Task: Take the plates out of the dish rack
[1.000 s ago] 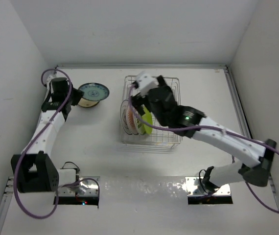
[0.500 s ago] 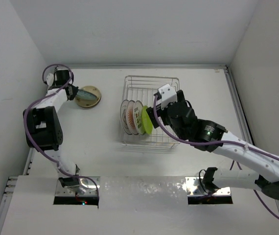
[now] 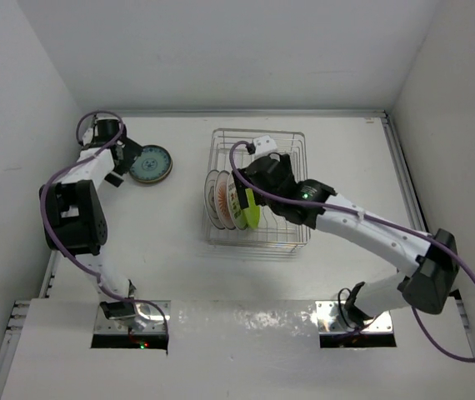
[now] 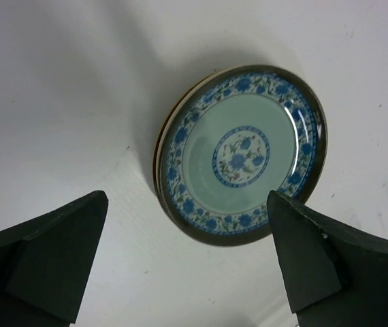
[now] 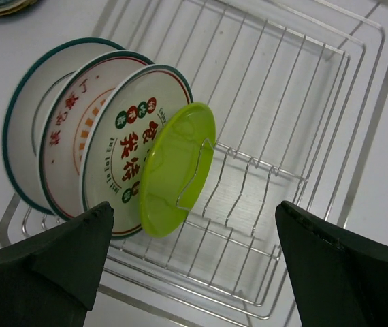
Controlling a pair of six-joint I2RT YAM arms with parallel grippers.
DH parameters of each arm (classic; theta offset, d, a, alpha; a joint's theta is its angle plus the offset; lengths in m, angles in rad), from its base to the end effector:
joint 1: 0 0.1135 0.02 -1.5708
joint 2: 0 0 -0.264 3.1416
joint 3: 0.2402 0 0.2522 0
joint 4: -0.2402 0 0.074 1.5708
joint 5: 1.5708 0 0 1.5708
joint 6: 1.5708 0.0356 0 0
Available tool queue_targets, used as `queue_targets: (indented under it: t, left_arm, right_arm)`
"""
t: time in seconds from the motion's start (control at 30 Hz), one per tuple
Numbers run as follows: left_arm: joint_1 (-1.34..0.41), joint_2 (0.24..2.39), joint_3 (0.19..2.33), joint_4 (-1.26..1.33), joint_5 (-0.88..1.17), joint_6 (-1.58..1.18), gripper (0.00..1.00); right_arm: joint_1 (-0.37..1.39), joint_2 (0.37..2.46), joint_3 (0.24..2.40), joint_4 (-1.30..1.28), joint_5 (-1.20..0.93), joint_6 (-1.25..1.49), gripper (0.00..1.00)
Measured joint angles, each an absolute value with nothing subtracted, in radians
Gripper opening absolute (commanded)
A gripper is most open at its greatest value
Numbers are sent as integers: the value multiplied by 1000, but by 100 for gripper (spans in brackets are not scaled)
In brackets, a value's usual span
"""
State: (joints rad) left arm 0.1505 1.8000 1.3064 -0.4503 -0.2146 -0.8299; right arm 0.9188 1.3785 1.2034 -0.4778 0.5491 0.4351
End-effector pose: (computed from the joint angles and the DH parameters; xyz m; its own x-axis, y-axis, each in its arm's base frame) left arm 0.3824 0.0657 0.2193 -0.3412 -0.7809 -0.5232 -0.7730 0.5498 -0.3165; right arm 0.1993 0.2305 0.3256 -0.5140 -0.0808 -0.8540 -0.2314 0.9717 0.0473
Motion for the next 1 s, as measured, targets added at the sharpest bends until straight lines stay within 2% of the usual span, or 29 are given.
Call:
queue_targets:
  t: [0.07,0.13,0.2,0.27,0.4,0.47,0.6,0.73,0.83,0.9,1.0]
  left_arm:
    - [150,1786,1308,-478,-202,-812,100]
    - [150,1758,1307,-508,-186,-789,100]
    - [150,1698,1298,-521,-147,-754,100]
    - [150,1620,1291,-527,-88,-706,100]
    - [142,1447,1285,-529,-1,-587,100]
    - [139,1336,1245,-518,23,-532,100]
    - [137,1084,1106,-497,45,-454,100]
    - [137,910,942,-445,45,-421,100]
    - [137,859,841,-431,41,-404,100]
    - [137,868,816,-440,39,-392,100]
    - [137,882,800,-448,39,-382,100]
  right_arm:
    - [899,1420,1216,-485,540,485,97]
    - [890,1452,1224,-485,540,526,86]
    - [889,1473,1225,-477,541,561,71]
    - [885,1485,1225,-464,540,589,62]
    - [873,1497,1219,-417,523,635,60]
    - [865,1502,1208,-383,514,654,55]
    - [856,1533,1191,-339,497,688,49]
    - [853,1594,1191,-312,489,710,47]
    - [849,1639,1190,-301,486,723,39]
    - [846,1661,1187,-289,484,734,30]
    - [840,1679,1176,-264,471,761,24]
